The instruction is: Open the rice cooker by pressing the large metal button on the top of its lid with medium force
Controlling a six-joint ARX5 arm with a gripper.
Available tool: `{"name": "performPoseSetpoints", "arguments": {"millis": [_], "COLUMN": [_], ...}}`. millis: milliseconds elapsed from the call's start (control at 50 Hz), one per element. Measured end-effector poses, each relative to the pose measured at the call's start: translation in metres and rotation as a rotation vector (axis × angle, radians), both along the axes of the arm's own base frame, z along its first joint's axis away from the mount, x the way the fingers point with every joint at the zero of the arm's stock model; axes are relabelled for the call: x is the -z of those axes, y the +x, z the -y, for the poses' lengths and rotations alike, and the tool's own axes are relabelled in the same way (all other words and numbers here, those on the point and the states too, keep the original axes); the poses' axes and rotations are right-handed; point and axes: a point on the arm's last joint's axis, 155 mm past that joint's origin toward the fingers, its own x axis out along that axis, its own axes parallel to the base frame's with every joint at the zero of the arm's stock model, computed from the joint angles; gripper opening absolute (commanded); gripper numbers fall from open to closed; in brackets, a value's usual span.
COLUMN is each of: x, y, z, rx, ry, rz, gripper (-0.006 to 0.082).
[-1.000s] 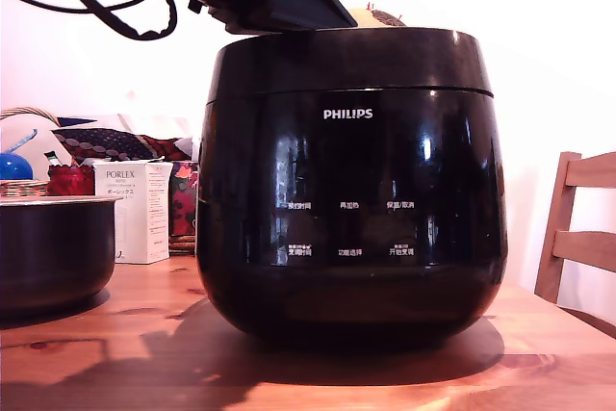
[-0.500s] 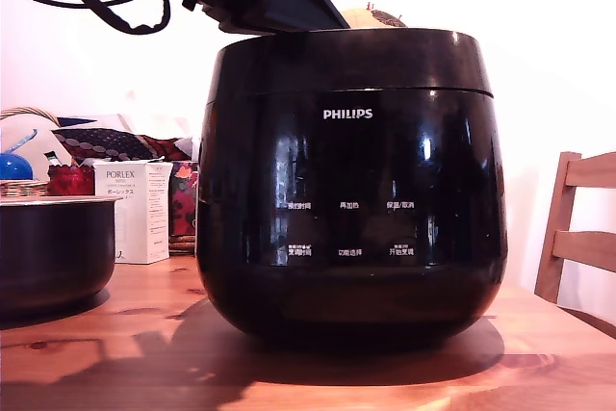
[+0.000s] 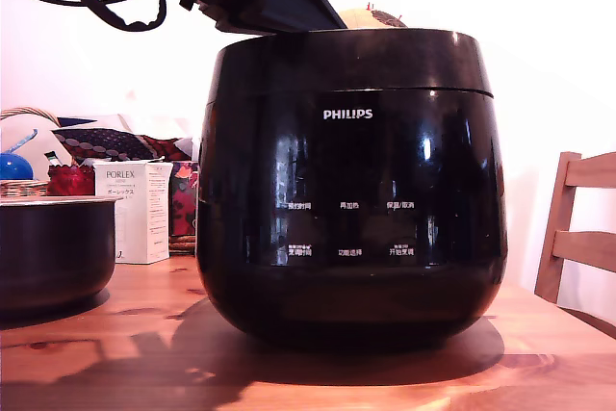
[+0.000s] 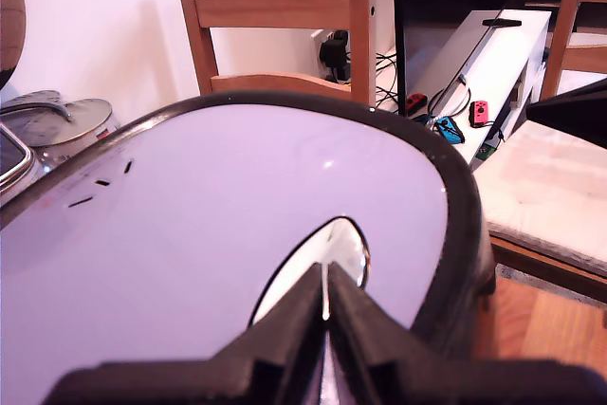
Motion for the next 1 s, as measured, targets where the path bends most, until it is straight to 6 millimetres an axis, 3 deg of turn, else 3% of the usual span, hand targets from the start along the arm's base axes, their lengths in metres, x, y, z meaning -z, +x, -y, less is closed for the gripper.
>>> {"name": "performPoseSetpoints", "arguments": {"millis": [660,1000], "x": [0.009,-0.004], "y": [0.003,0.011], "z": [0.003,0.009], "rx": [0.015,-0.015], "ry": [0.060,-0.031], "rz": [0.008,0.025], "gripper": [-0.0024,-0.0024]}}
